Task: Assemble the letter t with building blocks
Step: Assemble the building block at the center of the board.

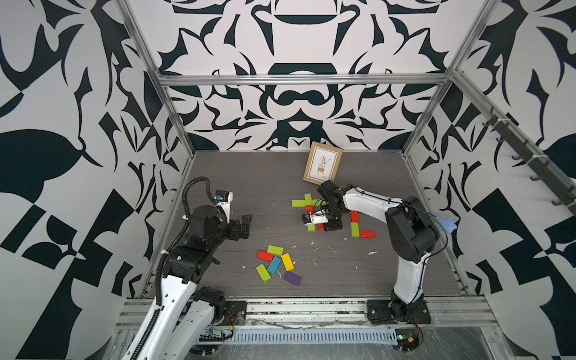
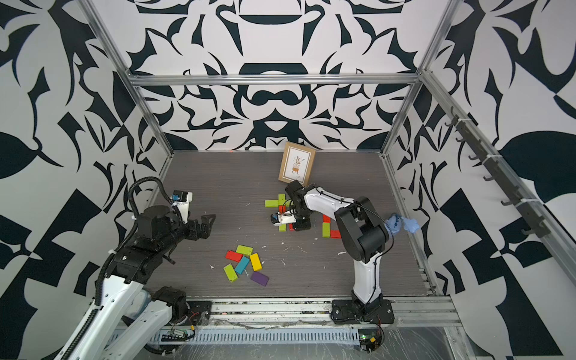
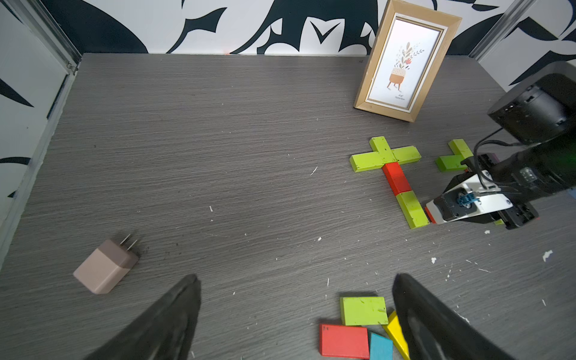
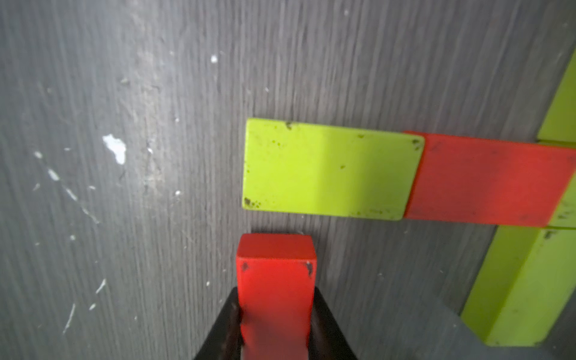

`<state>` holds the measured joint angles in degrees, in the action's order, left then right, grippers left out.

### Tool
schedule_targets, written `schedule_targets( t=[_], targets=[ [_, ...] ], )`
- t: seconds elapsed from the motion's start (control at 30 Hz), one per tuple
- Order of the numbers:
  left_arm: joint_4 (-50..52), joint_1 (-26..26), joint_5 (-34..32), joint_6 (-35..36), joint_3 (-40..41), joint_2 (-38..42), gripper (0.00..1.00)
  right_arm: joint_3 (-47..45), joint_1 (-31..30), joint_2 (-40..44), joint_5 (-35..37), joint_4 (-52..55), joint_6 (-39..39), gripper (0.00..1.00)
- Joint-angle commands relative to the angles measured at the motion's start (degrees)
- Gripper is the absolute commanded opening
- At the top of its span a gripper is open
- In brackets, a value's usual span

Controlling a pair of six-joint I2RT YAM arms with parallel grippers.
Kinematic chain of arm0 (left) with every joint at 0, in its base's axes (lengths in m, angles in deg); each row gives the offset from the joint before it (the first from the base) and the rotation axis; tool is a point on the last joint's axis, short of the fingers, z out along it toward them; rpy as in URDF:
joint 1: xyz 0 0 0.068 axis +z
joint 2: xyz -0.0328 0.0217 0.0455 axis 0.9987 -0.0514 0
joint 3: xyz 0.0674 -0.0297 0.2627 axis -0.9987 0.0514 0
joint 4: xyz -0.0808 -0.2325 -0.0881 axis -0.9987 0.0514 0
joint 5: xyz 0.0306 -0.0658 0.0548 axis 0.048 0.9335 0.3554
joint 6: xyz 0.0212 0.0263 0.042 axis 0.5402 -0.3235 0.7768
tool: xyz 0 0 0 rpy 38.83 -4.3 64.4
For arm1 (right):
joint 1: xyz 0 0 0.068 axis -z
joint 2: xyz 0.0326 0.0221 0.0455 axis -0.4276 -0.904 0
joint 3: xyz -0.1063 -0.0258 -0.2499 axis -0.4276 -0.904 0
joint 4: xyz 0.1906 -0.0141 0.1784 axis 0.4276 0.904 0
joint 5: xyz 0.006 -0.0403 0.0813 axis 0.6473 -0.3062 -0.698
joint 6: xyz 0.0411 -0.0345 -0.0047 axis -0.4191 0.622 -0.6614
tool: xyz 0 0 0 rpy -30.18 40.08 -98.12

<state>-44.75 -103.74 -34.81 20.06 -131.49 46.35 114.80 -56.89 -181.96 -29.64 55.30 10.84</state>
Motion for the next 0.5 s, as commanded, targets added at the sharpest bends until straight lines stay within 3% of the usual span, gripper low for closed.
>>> schedule_targets(
  t=[0.0, 0.47],
  targets=[
    [-0.2, 0.0, 0.1, 0.3, 0.9, 0.4, 1.0, 2.4, -0.1, 0.5, -1.6, 2.2, -1.6, 0.08],
    [0.0, 0.0, -0.3, 0.1, 0.9, 0.5, 1.0, 4.2, -1.4, -2.0, -1.8, 3.6, -4.7, 0.11]
  ],
)
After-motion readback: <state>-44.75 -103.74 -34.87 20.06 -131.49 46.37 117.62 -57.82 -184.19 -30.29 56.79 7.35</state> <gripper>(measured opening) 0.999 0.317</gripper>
